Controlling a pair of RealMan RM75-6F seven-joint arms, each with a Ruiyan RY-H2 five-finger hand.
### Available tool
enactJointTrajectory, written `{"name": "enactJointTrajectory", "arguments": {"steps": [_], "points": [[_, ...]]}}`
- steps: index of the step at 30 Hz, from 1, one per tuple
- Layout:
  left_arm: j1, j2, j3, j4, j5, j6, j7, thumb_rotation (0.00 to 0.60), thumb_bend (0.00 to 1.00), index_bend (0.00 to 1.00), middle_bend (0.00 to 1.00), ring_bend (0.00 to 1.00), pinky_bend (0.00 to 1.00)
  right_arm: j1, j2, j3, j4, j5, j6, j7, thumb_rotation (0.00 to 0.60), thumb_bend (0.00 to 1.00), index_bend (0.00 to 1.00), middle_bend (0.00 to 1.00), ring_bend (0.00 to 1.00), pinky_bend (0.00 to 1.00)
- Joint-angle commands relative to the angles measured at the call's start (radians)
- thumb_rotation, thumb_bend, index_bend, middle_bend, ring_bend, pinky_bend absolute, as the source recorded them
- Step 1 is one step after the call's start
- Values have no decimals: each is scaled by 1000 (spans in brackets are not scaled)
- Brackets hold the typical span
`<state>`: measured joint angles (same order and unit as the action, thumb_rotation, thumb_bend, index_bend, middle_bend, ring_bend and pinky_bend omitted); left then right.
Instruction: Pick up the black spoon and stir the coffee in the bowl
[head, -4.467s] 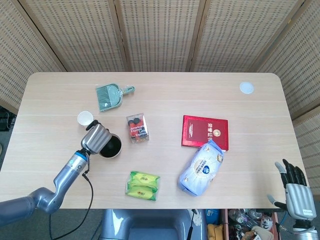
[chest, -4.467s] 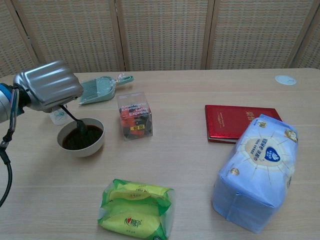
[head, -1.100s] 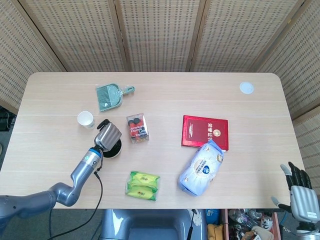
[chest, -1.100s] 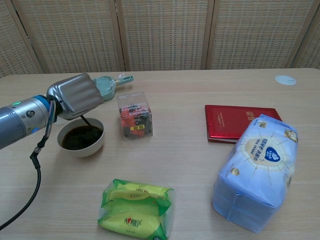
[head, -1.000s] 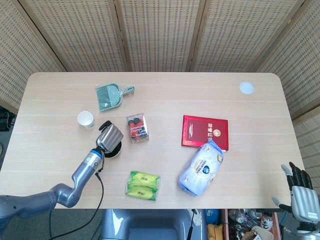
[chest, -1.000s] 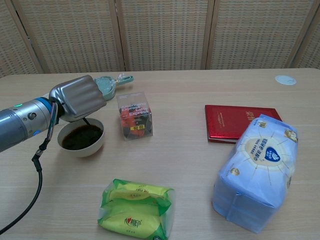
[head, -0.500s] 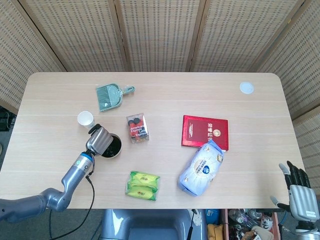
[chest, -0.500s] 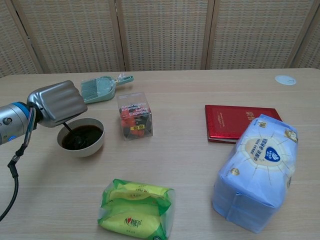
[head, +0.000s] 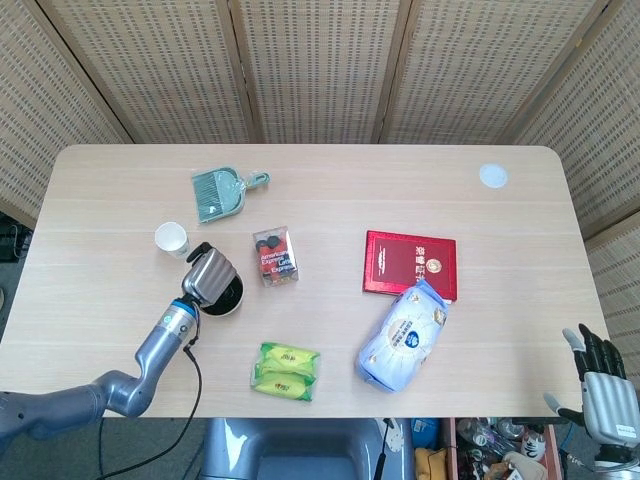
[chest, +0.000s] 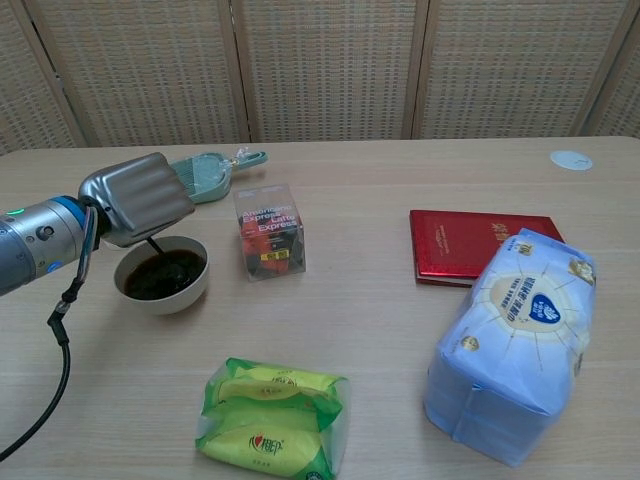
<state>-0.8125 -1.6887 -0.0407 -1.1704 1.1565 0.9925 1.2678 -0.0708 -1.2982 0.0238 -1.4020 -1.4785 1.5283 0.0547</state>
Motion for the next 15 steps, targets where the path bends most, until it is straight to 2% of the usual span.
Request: {"name": "enactJointTrajectory", "arguments": {"steps": [1, 7, 15], "points": [[-1, -4, 8, -12, 5, -1, -3, 600, 397, 709, 822, 719, 707, -1, 0, 0, -1, -1, 2, 0, 600, 235, 82, 33, 0, 0], [10, 10, 33, -26, 20, 6, -7, 600, 396, 709, 822, 719, 707, -1, 0, 0, -3, -4, 3, -2, 600, 235, 82, 33, 0, 0], [23, 30, 27, -12, -1, 14, -20, 600, 396, 709, 821, 719, 707, 4, 0, 2, -3, -8, 0, -2, 600, 236, 81, 34, 0, 0]]}}
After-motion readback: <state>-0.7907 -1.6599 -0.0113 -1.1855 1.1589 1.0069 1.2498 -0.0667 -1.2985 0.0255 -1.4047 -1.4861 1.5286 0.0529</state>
